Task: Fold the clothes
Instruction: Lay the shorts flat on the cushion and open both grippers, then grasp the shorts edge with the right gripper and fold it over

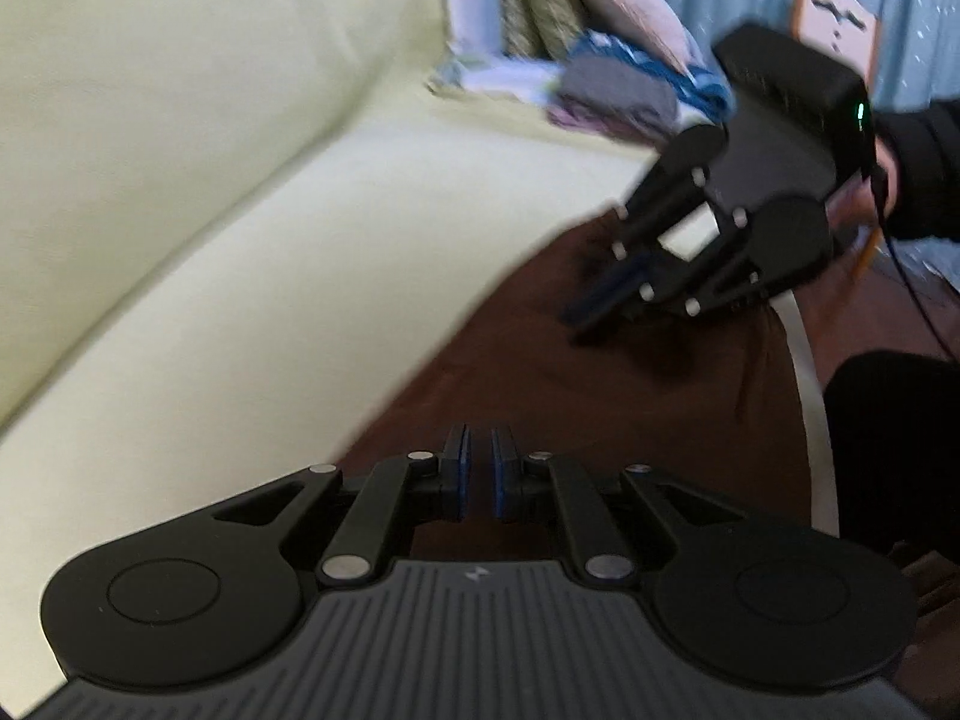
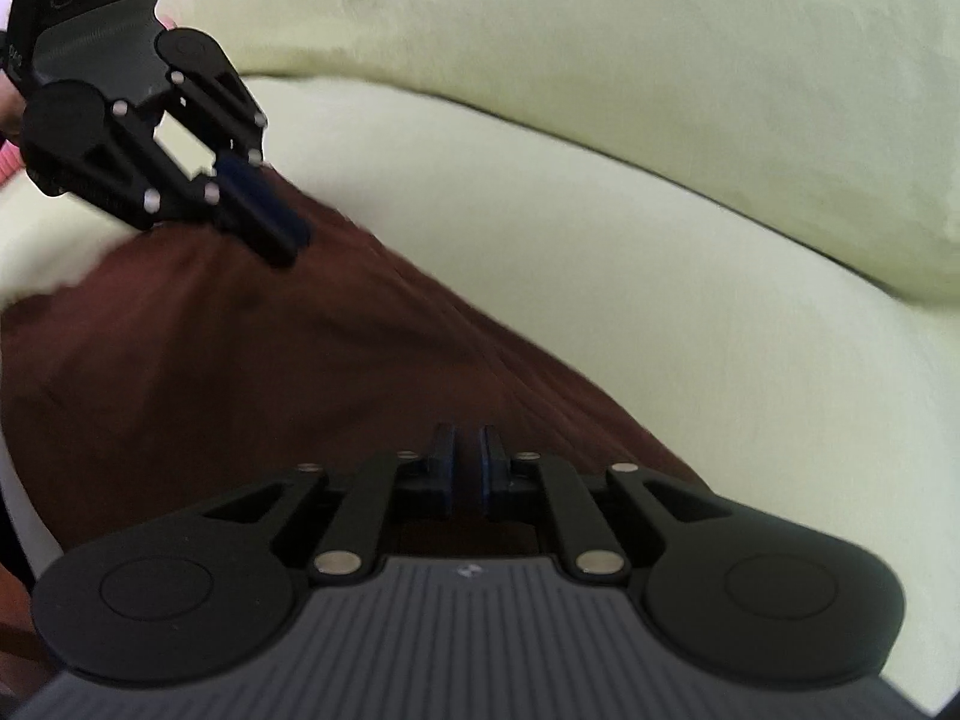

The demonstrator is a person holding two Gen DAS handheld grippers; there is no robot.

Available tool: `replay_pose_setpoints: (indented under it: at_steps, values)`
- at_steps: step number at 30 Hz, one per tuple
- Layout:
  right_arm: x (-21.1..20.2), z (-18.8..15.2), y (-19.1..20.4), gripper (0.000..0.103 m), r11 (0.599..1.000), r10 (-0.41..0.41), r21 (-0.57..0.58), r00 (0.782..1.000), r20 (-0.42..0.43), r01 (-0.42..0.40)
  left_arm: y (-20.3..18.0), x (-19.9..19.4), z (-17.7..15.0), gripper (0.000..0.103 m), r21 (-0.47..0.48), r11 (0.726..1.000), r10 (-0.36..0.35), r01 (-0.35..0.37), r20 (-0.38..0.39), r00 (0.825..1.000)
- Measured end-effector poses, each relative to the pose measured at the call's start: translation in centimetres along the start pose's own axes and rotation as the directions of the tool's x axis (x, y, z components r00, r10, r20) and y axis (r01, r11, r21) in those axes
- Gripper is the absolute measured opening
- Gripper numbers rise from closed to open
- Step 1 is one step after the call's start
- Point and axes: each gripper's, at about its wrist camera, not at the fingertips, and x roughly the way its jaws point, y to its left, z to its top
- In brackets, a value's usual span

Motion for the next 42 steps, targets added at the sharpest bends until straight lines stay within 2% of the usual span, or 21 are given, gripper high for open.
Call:
replay_pose_setpoints:
  at_steps: [2,6,8,12,14,16,18,20,22,25,27,28,33,37,39,42]
  values:
    - [-0.5,-0.7,-0.9,0.005,1.0,-0.017,0.014,1.0,-0.002,0.017,0.0,1.2,-0.3,0.011,0.014,1.0,0.016,-0.016,-0.024,1.0]
    - [-1.9,-2.8,-3.1,0.005,0.996,-0.038,0.082,0.999,-0.007,0.038,0.5,1.4,-0.6,0.015,-0.003,1.0,0.016,-0.016,-0.022,1.0]
    - [-2.6,-3.3,-3.3,0.005,0.991,-0.038,0.125,0.999,0.001,0.038,0.2,1.5,-0.2,0.015,-0.003,1.0,0.024,-0.024,-0.027,0.999]
    - [-4.4,-3.5,-2.6,0.008,0.978,-0.094,0.186,0.995,0.01,0.091,0.4,0.7,0.4,0.016,-0.06,0.997,0.041,-0.042,-0.024,0.999]
    - [-5.5,-3.9,-2.3,0.008,0.968,-0.111,0.23,0.994,0.019,0.103,0.5,-1.0,0.5,0.016,-0.086,0.994,0.064,-0.065,-0.019,0.998]
    - [-6.6,-4.0,-1.6,0.012,0.958,-0.118,0.268,0.992,0.037,0.104,1.0,-3.1,0.3,0.025,-0.12,0.989,0.082,-0.082,-0.008,0.997]
    - [-7.9,-4.1,0.1,0.019,0.949,-0.119,0.302,0.991,0.062,0.095,1.1,-4.9,-0.4,0.025,-0.13,0.986,0.103,-0.103,-0.008,0.995]
    - [-8.5,-4.0,1.2,0.02,0.947,-0.114,0.311,0.99,0.078,0.084,1.2,-7.0,-1.2,0.027,-0.142,0.982,0.127,-0.127,-0.015,0.992]
    - [-9.2,-3.7,3.0,0.021,0.944,-0.102,0.325,0.99,0.103,0.063,0.7,-9.7,-2.9,0.03,-0.141,0.975,0.166,-0.171,-0.046,0.985]
    - [-10.4,-3.5,5.8,0.022,0.947,-0.064,0.322,0.989,0.132,0.018,-0.2,-12.2,-5.1,0.03,-0.149,0.97,0.184,-0.194,-0.074,0.98]
    - [-9.9,-3.0,8.8,0.023,0.947,-0.011,0.32,0.99,0.144,-0.036,-1.1,-14.1,-6.9,0.033,-0.165,0.964,0.197,-0.209,-0.09,0.976]
    - [-9.7,-2.9,9.5,0.024,0.947,0.002,0.317,0.989,0.145,-0.048,-1.7,-14.6,-7.6,0.037,-0.172,0.962,0.199,-0.213,-0.095,0.975]
    - [-6.8,-1.4,17.1,0.027,0.97,0.111,0.206,0.988,0.107,-0.131,-3.9,-16.1,-11.7,0.038,-0.228,0.949,0.193,-0.219,-0.133,0.972]
    - [-5.4,-0.4,21.1,0.029,0.978,0.141,0.142,0.986,0.09,-0.153,-5.2,-17.1,-15.0,0.039,-0.276,0.939,0.171,-0.205,-0.142,0.975]
    - [-4.8,0.4,23.6,0.037,0.985,0.152,0.069,0.985,0.079,-0.157,-5.3,-17.8,-16.2,0.039,-0.286,0.934,0.181,-0.215,-0.14,0.973]
    - [-3.5,2.2,28.1,0.049,0.981,0.157,-0.123,0.985,0.077,-0.147,-4.8,-19.6,-18.3,0.039,-0.329,0.915,0.204,-0.234,-0.123,0.971]
